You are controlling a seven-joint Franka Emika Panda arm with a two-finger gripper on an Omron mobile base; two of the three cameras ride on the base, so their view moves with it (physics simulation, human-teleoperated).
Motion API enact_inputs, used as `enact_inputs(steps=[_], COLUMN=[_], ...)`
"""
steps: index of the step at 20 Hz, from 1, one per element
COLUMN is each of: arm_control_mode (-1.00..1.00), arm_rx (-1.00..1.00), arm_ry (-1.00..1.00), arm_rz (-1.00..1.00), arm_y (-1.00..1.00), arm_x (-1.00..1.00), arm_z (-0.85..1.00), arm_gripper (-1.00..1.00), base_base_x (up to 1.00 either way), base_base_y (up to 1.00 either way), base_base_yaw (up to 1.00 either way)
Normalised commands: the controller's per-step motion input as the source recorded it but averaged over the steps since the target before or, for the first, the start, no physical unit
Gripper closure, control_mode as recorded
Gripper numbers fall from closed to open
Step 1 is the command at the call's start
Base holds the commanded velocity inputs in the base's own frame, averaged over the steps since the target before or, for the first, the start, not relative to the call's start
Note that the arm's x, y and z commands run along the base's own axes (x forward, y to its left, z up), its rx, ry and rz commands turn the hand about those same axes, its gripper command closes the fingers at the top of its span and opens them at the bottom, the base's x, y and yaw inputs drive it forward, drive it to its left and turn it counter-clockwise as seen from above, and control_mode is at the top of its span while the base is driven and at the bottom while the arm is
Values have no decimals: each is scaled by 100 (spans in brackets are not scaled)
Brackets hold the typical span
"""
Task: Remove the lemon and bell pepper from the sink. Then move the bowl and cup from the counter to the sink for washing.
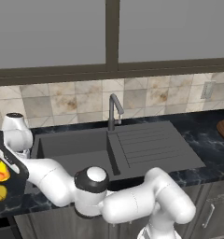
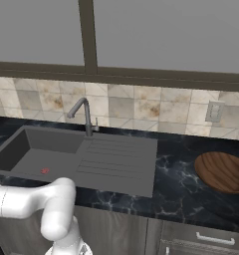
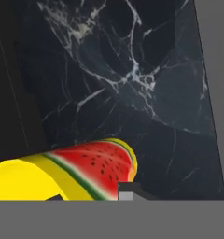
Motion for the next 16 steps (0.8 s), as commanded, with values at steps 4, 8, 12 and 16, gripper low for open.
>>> enact_inputs(steps=[4, 8, 12, 16], arm_control_mode=[-100, -100, -100, -100], arm_rx=[0, 0, 0, 0], arm_ry=[-8, -15, -25, -22], arm_rz=[-4, -4, -2, -2], arm_y=[-37, -42, -48, -54], arm_x=[-12, -12, -17, -19], arm_z=[12, 17, 18, 17], arm_gripper=[100, 100, 100, 100], base_base_x=[0, 0, 0, 0], base_base_y=[0, 0, 0, 0], base_base_yaw=[0, 0, 0, 0])
